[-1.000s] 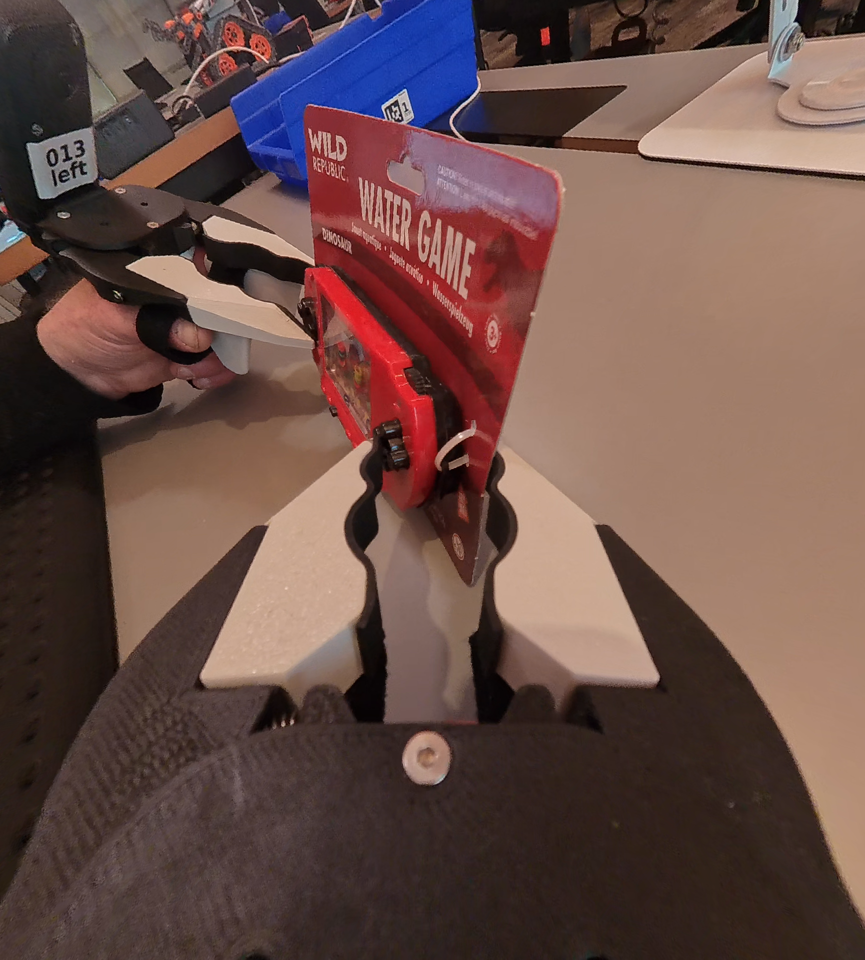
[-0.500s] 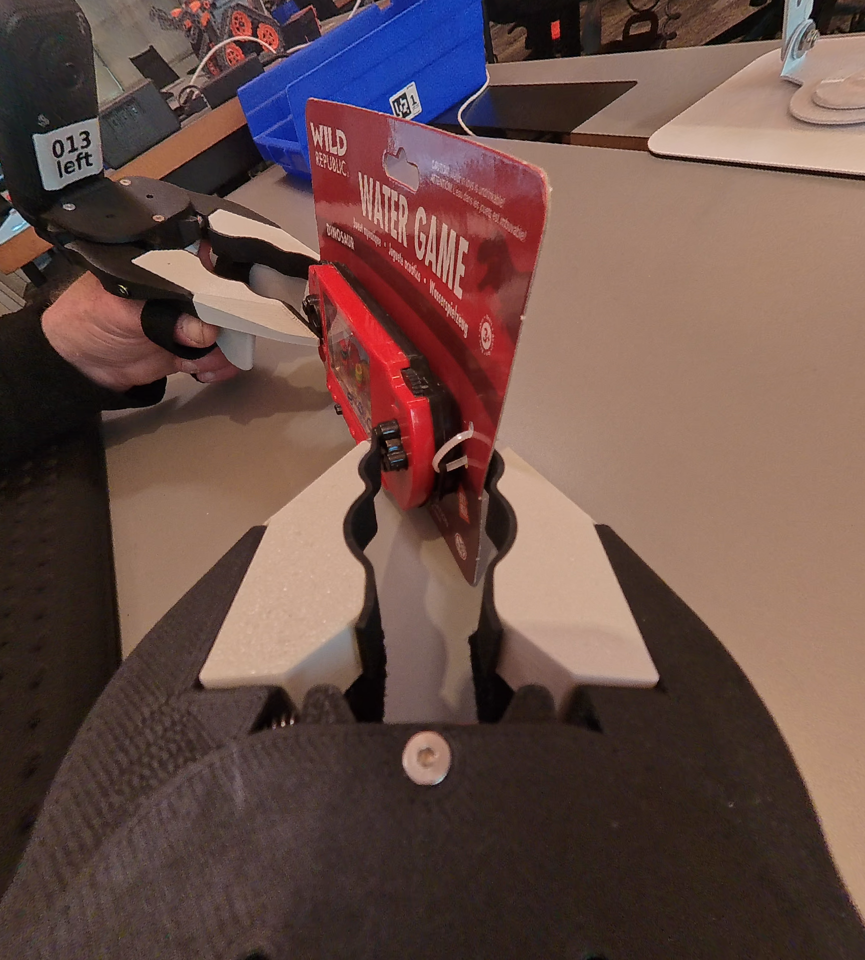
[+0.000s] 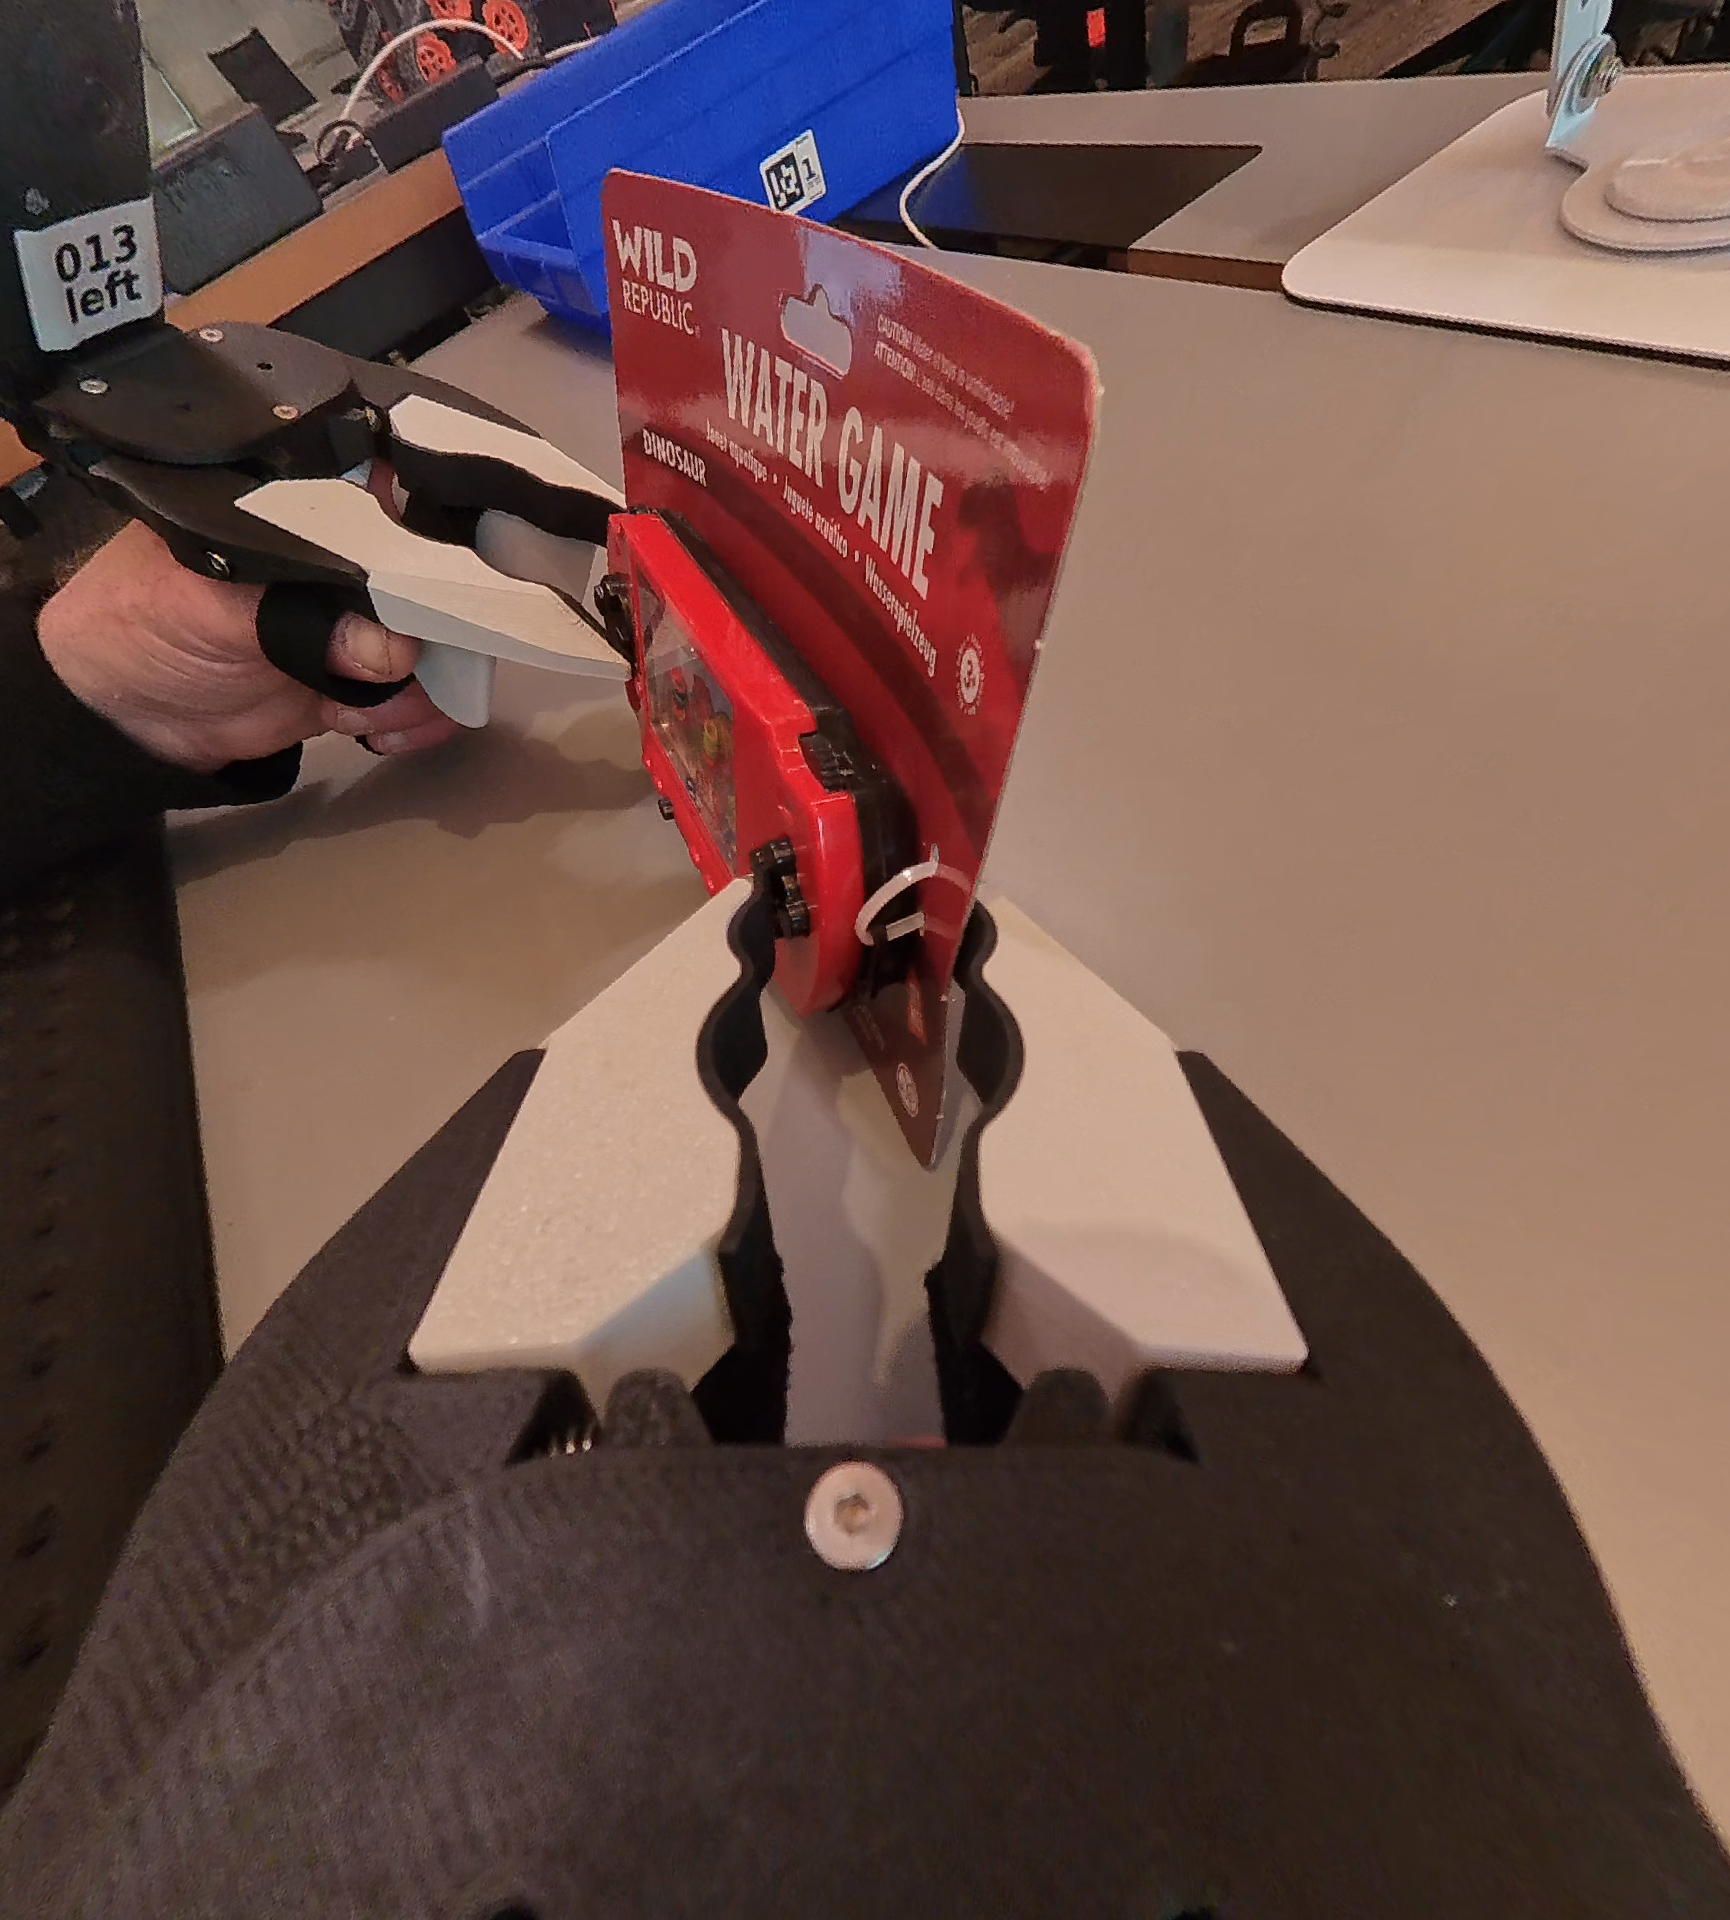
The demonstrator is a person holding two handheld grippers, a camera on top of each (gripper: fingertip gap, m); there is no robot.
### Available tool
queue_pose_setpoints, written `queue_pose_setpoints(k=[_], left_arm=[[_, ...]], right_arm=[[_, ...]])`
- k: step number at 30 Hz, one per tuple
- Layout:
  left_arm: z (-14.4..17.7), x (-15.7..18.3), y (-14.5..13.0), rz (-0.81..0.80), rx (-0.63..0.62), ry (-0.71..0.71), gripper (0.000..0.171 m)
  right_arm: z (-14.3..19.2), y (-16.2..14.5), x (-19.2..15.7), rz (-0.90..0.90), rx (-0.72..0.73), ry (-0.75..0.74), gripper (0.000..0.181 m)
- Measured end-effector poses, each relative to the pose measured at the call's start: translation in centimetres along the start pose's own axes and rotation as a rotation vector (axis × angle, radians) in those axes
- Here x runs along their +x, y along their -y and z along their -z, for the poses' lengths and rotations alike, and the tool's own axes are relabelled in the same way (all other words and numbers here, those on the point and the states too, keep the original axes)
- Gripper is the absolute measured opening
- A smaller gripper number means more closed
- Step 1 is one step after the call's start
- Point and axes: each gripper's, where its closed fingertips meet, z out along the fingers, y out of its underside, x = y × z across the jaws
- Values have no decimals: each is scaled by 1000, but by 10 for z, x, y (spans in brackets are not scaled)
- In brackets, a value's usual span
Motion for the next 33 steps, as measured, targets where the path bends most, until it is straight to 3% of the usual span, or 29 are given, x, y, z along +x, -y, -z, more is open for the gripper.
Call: queue_pose_setpoints(k=[15,18,21,33], left_arm=[[0,1,0,-4,8,1,49],[-1,2,-1,-3,8,-1,49],[-1,3,-1,-5,7,-4,49],[-1,3,-1,-6,10,-2,49]], right_arm=[[1,0,0,28,1,-6,38],[-3,-5,-3,58,-35,-4,55],[-2,-5,-1,69,-39,-20,39],[-3,-5,3,46,-43,-22,33]])
